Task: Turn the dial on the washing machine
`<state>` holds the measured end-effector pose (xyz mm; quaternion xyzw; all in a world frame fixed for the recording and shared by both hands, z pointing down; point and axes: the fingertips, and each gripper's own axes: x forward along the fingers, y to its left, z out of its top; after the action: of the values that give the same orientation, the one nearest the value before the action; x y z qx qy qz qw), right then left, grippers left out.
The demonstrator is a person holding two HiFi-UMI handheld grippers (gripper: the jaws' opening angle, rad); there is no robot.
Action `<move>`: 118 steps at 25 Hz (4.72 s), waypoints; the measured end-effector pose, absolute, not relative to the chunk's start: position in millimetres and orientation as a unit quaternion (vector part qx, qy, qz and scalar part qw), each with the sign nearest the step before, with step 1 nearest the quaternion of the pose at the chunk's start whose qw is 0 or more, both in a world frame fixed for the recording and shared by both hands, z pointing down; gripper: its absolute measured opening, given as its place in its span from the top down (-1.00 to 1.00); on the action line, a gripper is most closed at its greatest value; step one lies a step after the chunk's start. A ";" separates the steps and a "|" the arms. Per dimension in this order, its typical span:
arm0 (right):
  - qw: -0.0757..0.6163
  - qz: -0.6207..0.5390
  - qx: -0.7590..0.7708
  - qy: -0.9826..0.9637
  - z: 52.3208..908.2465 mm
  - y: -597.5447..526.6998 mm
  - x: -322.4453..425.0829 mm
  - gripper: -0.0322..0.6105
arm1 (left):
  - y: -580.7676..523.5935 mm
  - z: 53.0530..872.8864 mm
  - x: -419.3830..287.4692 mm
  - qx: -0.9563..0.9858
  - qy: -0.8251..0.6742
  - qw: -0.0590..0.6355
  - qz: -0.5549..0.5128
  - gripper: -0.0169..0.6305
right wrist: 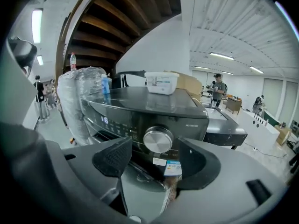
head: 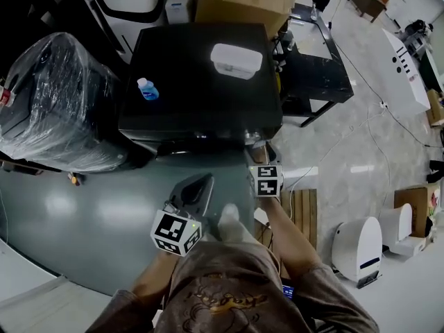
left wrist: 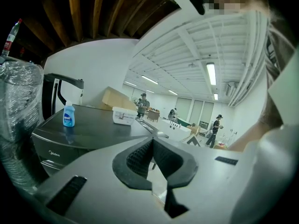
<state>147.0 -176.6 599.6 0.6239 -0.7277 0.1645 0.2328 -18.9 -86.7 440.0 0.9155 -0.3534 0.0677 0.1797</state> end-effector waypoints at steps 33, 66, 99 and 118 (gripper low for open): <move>0.165 0.276 0.623 -0.713 634.7 -214.0 155.5 0.08 | -100.2 451.0 -17.9 0.904 -0.376 0.190 0.077 0.95; -0.132 0.465 0.558 -0.674 632.5 -215.9 163.0 0.08 | -93.2 451.4 -6.9 0.899 -0.386 0.187 0.090 0.95; -0.191 0.480 0.526 -0.676 630.3 -212.6 156.1 0.03 | -90.1 453.5 -11.2 0.893 -0.398 0.188 0.096 0.95; 0.260 0.155 0.621 -0.722 632.3 -208.5 150.7 0.00 | -88.9 457.2 -16.1 0.893 -0.395 0.194 0.094 0.95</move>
<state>150.7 -208.5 632.3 0.6215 -0.7224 0.1552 0.2602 -16.1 -88.9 457.2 0.8929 -0.3953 0.0940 0.1941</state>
